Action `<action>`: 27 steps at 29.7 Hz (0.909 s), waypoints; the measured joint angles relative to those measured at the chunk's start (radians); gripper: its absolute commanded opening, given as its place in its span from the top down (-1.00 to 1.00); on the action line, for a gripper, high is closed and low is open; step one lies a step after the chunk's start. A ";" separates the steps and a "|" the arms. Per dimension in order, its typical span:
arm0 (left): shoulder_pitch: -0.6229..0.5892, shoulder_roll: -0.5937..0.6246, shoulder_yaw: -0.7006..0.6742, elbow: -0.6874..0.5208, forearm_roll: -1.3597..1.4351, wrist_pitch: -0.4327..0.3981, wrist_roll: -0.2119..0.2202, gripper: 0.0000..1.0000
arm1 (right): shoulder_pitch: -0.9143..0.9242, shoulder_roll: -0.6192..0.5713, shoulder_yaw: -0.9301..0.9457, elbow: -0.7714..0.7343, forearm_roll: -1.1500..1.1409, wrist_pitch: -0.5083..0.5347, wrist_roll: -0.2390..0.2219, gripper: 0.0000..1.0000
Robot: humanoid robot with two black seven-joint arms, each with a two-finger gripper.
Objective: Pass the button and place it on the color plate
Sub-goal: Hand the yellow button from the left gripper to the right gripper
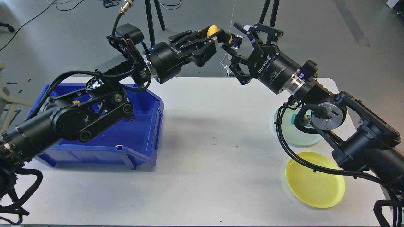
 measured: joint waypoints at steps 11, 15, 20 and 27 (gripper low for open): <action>0.000 0.000 0.000 0.000 0.000 -0.001 -0.001 0.33 | 0.000 0.002 0.004 0.000 0.000 -0.004 0.000 0.63; 0.001 0.000 0.000 -0.001 0.000 0.000 -0.004 -0.20 | 0.000 0.002 0.007 -0.001 0.000 -0.005 0.000 0.63; 0.002 -0.001 -0.002 -0.003 -0.006 0.002 -0.005 -0.49 | -0.002 -0.003 0.014 -0.001 0.002 -0.005 0.005 0.63; 0.003 -0.020 -0.014 -0.001 -0.019 0.039 -0.010 -0.82 | -0.012 -0.012 0.010 0.003 0.002 0.000 0.003 0.62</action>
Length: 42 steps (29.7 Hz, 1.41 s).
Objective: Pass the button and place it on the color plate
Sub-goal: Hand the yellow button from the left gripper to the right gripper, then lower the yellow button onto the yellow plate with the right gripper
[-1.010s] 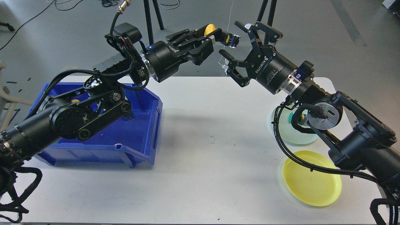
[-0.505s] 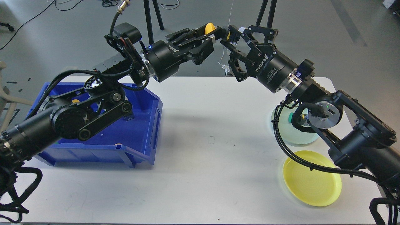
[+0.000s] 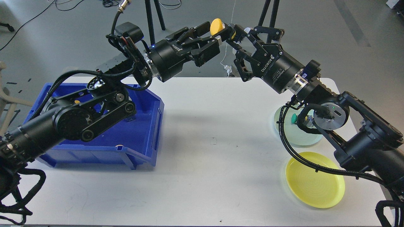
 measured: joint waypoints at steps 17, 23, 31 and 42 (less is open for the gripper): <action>-0.007 -0.008 -0.135 0.174 -0.755 0.000 -0.021 -0.97 | -0.223 -0.410 0.122 0.151 0.004 0.047 0.003 0.62; -0.001 -0.017 -0.263 0.271 -1.081 -0.145 -0.026 -0.99 | -0.372 -0.551 0.126 0.157 0.001 0.059 0.009 0.62; -0.011 -0.018 -0.332 0.515 -1.420 -0.418 -0.014 -0.99 | -0.568 -0.614 0.120 0.143 -0.014 0.079 0.010 0.62; -0.018 -0.018 -0.357 0.618 -1.589 -0.525 0.086 -0.99 | -0.694 -0.585 0.002 0.057 -0.016 0.078 0.000 0.63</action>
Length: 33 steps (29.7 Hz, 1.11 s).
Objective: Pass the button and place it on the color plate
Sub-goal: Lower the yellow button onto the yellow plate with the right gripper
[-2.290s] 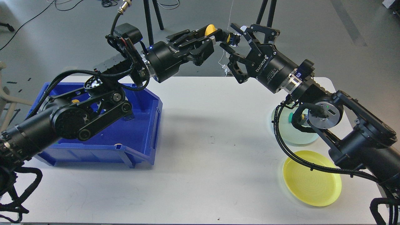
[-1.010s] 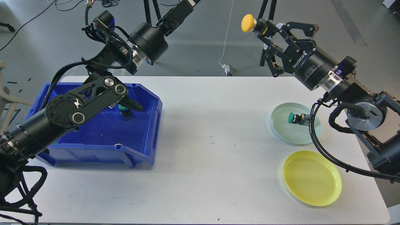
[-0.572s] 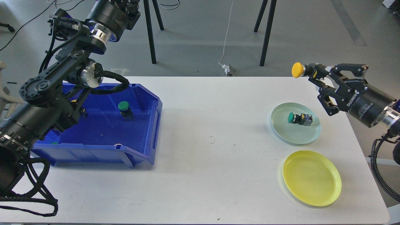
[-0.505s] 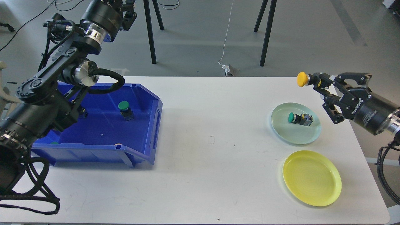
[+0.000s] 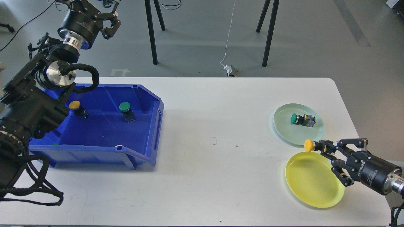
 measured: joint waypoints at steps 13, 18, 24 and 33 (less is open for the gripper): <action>-0.001 -0.002 0.007 0.000 0.000 0.006 -0.008 -0.99 | 0.003 0.072 -0.108 -0.078 0.001 -0.013 -0.013 0.44; -0.002 -0.002 0.008 -0.001 0.002 0.006 -0.009 -1.00 | 0.007 0.072 -0.109 -0.083 0.003 -0.015 -0.021 0.27; -0.009 -0.002 0.006 -0.006 0.000 0.009 -0.009 -1.00 | 0.008 0.072 -0.108 -0.083 0.004 -0.004 -0.021 0.13; -0.015 0.001 0.008 -0.005 0.000 0.007 -0.006 -1.00 | 0.008 0.065 -0.101 -0.082 0.005 0.007 -0.019 -0.18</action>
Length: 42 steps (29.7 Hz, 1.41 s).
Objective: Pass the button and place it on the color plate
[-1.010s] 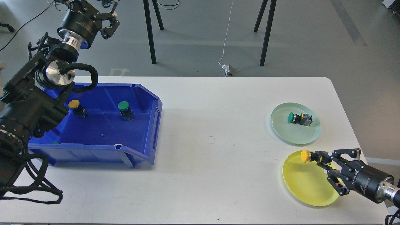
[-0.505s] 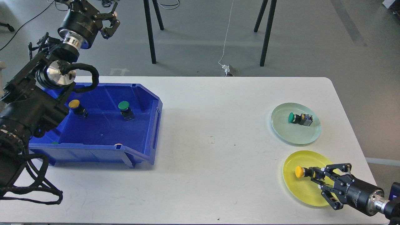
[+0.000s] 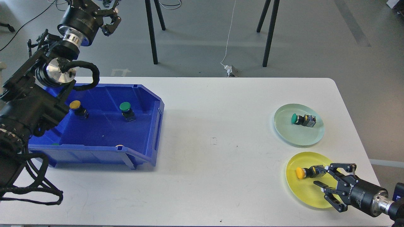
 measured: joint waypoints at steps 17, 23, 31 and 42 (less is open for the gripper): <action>-0.011 0.004 0.005 0.002 0.007 0.018 0.012 -1.00 | 0.073 -0.013 0.466 -0.003 0.010 0.132 0.009 -0.98; -0.019 0.001 0.006 0.007 0.008 0.020 0.008 -1.00 | 0.259 0.062 0.527 -0.056 0.016 0.133 0.023 -0.98; -0.019 -0.019 -0.008 0.007 -0.004 0.013 -0.001 -1.00 | 0.595 0.313 0.532 -0.325 0.016 0.132 0.016 -0.98; -0.016 -0.032 -0.078 0.005 -0.057 -0.009 0.008 -1.00 | 0.915 0.476 0.506 -0.722 0.093 0.132 0.011 -0.98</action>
